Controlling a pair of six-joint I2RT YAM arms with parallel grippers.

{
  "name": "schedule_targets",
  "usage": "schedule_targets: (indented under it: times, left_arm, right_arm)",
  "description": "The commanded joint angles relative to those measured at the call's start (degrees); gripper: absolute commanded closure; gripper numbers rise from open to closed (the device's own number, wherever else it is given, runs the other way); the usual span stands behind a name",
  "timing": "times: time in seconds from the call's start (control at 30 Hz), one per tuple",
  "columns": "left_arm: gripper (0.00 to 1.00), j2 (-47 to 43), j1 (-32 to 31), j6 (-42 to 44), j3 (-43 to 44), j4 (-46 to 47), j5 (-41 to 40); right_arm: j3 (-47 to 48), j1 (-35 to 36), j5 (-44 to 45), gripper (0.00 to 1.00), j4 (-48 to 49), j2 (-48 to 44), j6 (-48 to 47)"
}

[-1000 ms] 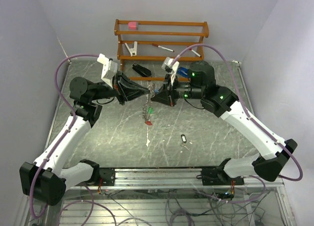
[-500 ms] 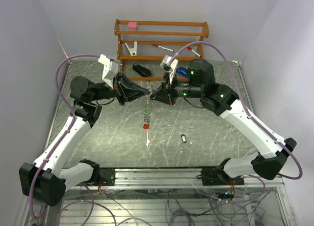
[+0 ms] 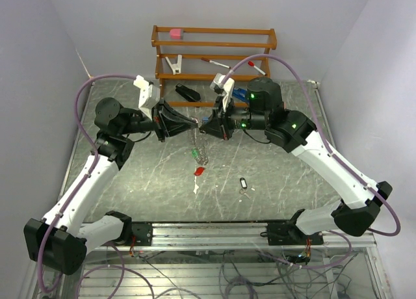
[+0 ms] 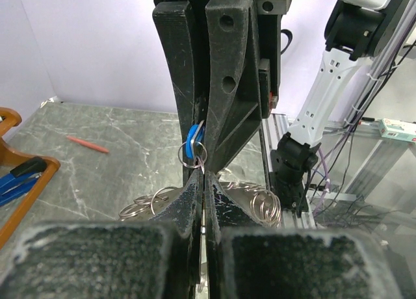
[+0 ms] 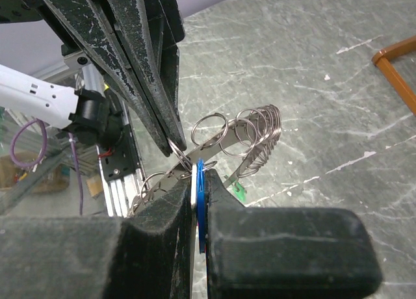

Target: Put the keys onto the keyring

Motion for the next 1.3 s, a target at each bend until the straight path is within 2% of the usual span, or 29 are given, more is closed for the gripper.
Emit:
schedule_targets:
  times: [0.0,0.3,0.6,0.77,1.27]
  left_arm:
    - [0.93,-1.08,0.12,4.32,1.88,-3.15,0.55]
    - [0.93,-1.04,0.13,5.1,1.75,-4.02,0.3]
    - [0.93,-1.23,0.12,-5.04,0.12,8.79,0.57]
    - [0.93,-1.42,0.12,-6.53,0.11,10.46,0.5]
    - [0.93,-1.94,0.14,4.25,-1.33,-0.33,-1.28]
  right_arm:
    - [2.39,0.22,1.59,1.0,-1.03,-1.52,-0.89]
    - [5.41,0.31,0.8,1.0,-3.77,0.54,-2.15]
    - [5.76,0.32,-0.62,1.0,-5.37,2.2,-2.6]
    - [5.45,0.35,-0.46,1.0,-4.76,1.75,-2.08]
    - [9.19,1.63,-0.02,1.0,-6.45,3.21,-1.62]
